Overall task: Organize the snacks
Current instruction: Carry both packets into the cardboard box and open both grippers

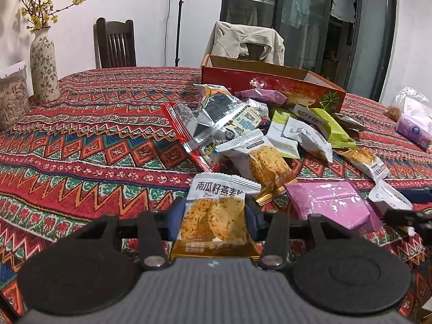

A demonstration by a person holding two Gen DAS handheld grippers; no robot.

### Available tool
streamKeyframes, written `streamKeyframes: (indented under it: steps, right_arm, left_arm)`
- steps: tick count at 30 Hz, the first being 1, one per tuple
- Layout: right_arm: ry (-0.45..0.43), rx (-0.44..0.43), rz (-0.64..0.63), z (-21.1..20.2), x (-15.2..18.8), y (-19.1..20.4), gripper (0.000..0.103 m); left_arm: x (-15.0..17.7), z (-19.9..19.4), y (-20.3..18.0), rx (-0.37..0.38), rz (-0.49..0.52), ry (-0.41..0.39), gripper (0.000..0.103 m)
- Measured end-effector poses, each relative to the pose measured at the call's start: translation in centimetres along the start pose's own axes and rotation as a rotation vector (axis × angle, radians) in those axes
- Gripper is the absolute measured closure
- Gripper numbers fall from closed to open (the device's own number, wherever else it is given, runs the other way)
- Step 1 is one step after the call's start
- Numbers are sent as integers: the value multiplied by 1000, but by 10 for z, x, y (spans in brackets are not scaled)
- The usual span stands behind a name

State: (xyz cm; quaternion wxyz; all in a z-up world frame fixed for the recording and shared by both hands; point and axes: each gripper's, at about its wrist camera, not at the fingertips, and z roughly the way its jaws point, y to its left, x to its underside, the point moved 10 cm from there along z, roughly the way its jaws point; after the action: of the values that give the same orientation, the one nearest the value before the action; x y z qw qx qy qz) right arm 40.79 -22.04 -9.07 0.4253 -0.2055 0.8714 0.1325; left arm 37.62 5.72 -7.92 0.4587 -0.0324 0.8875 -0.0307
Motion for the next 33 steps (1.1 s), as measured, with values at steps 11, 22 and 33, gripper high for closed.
streamKeyframes:
  steps: [11,22,33]
  right_arm:
    - [-28,-41,38,2,-13,0,62]
    - [-256,-35,27,-33,-130,-46,63]
    - [-54,101,57,186,-295,-161,63]
  left_arm:
    - [-30,-54,-2,67,-21,-110,61]
    - [-213,8,-6,257,-1,-185,61]
    - [-320,291,-36,67,127,59,61]
